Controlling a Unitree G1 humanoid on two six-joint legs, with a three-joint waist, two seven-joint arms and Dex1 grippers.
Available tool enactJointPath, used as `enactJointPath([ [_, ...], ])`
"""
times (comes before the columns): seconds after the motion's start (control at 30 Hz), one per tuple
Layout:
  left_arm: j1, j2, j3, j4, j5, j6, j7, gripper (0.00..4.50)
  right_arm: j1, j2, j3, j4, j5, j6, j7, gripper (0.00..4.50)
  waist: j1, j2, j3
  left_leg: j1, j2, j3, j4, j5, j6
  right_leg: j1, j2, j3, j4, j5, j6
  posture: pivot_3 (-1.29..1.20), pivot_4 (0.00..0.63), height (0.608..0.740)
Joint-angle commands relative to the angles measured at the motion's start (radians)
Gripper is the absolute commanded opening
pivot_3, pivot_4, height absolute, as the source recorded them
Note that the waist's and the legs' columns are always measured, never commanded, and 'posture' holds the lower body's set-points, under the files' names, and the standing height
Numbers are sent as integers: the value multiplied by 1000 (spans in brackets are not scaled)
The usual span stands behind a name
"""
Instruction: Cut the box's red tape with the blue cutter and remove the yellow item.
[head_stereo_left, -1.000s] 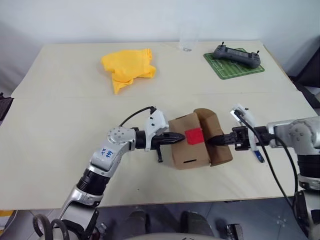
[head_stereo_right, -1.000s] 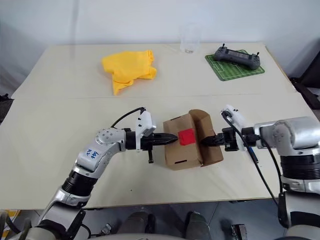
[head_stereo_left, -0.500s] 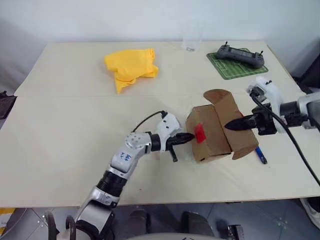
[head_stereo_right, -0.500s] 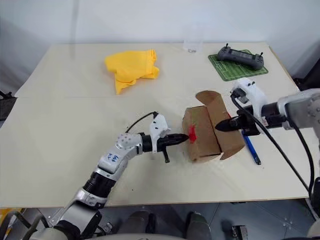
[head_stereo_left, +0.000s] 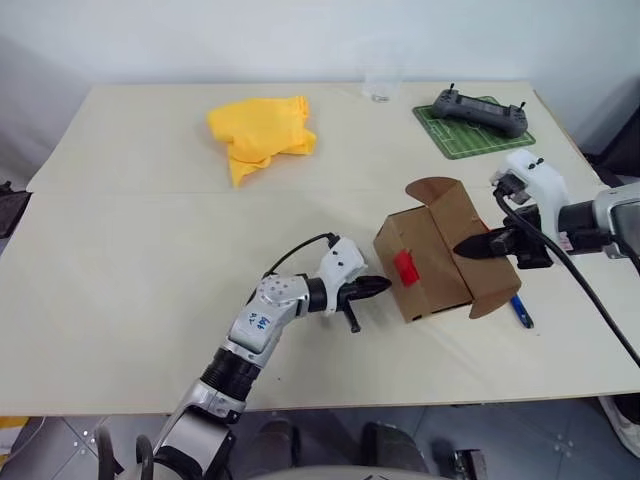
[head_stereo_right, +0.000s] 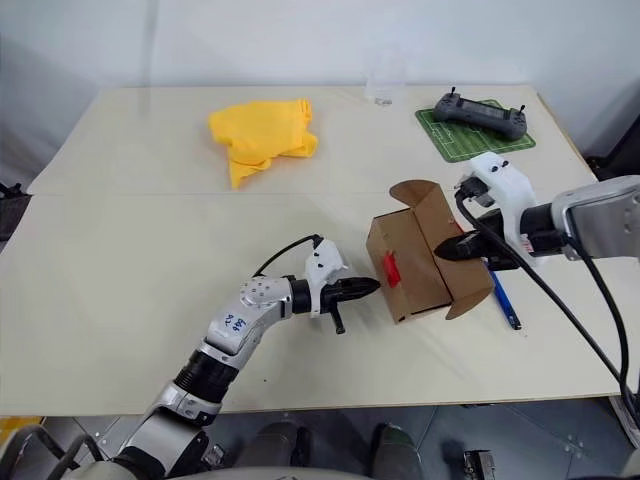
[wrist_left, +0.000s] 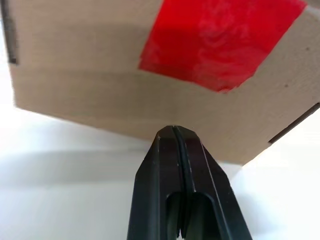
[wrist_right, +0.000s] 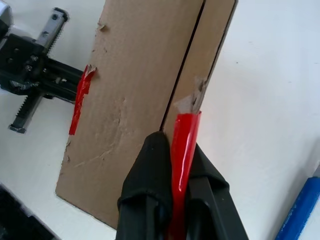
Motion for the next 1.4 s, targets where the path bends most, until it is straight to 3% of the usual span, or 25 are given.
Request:
enactJointPath([
  [0.03,-25,2,12,-10,0,18,2,0,-9,84,28,33,-8,19,-94,36,-2,0,0,0,0,0,0,0,0,0,0,0,0,0,0,0,150,740],
  [0.27,-7,68,23,-80,-32,98,-57,0,-54,182,46,80,-41,19,-206,36,-27,-1,-1,1,1,0,0,0,0,0,1,0,3,0,0,0,150,740],
  [0.43,9,191,79,-285,-224,306,-213,0,-81,211,49,90,-51,19,-242,36,-39,-1,-1,3,5,-1,0,0,0,0,1,2,4,1,-1,0,150,740],
  [0.6,-71,60,206,-258,-323,284,-107,0,-82,231,43,86,-52,19,-261,36,-35,-3,-2,3,5,-4,2,1,1,1,0,4,2,1,-2,0,150,740],
  [0.77,-146,-31,162,-141,-210,103,-38,0,-88,254,32,91,-57,19,-276,36,-37,-4,-2,4,2,-1,1,1,1,1,1,4,2,2,-2,0,150,740],
  [1.0,-221,0,17,41,15,-121,-32,0,-87,256,29,81,-51,19,-281,36,-40,-4,-2,5,2,3,0,1,0,0,2,4,3,3,-2,0,150,740],
  [1.17,-247,27,-55,100,121,-142,-34,0,-78,250,17,70,-42,19,-277,36,-40,-4,-2,5,3,2,0,1,0,0,1,4,3,3,-2,0,150,740],
  [1.4,-216,75,-85,6,119,-22,-103,0,-69,177,18,61,-43,19,-227,36,-30,-4,-2,4,5,1,0,1,0,0,1,4,2,3,-2,0,150,740],
])
